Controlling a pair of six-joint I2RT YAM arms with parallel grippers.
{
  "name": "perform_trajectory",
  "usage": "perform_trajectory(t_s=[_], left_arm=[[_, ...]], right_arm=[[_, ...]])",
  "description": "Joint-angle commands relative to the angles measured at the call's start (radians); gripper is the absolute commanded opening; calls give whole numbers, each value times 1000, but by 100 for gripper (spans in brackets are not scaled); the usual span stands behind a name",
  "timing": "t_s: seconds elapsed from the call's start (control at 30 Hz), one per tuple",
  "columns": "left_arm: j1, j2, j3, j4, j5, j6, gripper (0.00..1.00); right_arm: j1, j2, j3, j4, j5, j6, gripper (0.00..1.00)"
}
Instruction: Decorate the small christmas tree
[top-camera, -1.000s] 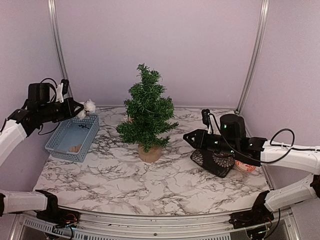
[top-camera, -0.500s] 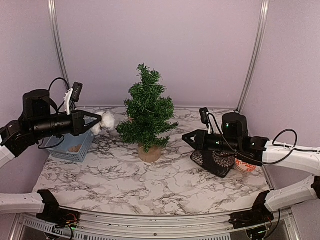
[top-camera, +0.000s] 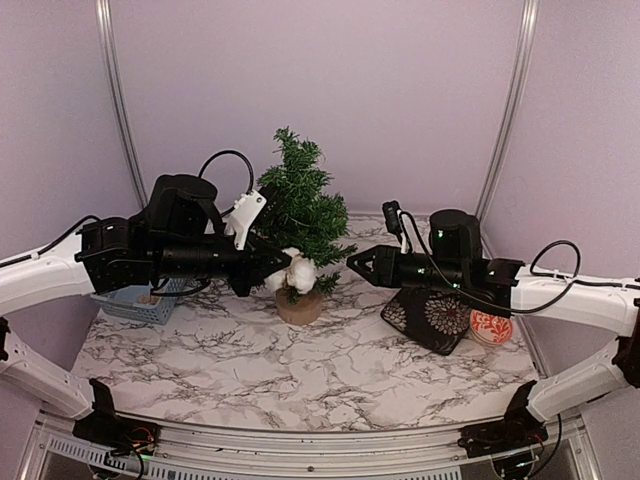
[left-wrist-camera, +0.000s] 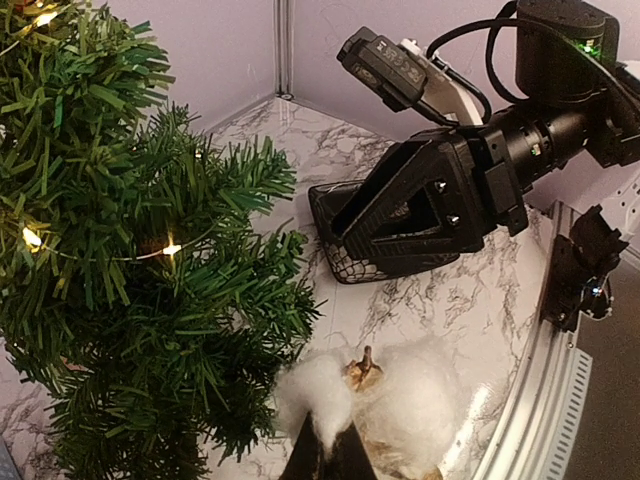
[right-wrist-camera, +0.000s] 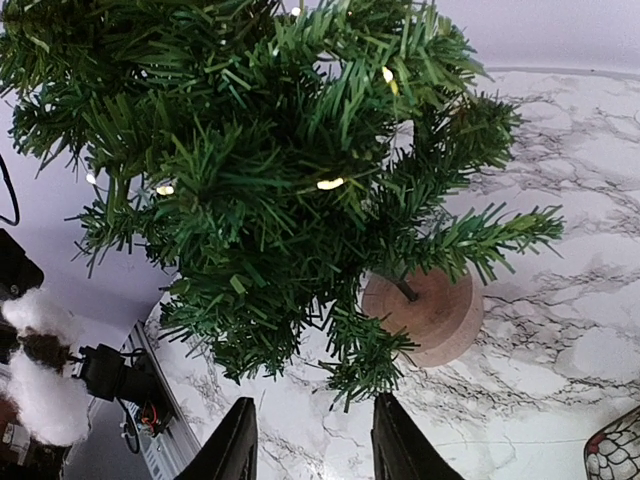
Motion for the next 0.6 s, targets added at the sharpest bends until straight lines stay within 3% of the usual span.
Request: perform_trajectory(t_s=[0.0,0.27,0.57], left_arm=[[-3,51,28,90,-119,135,0],[0,83,-17,194,-286,243,0],[19,120,-69,237,-248,294,0]], right_arm=[[13,31,50,51,-21,11,38],[17,73,59,84,-31,33,39],[17,89,65,91,-34,30,39]])
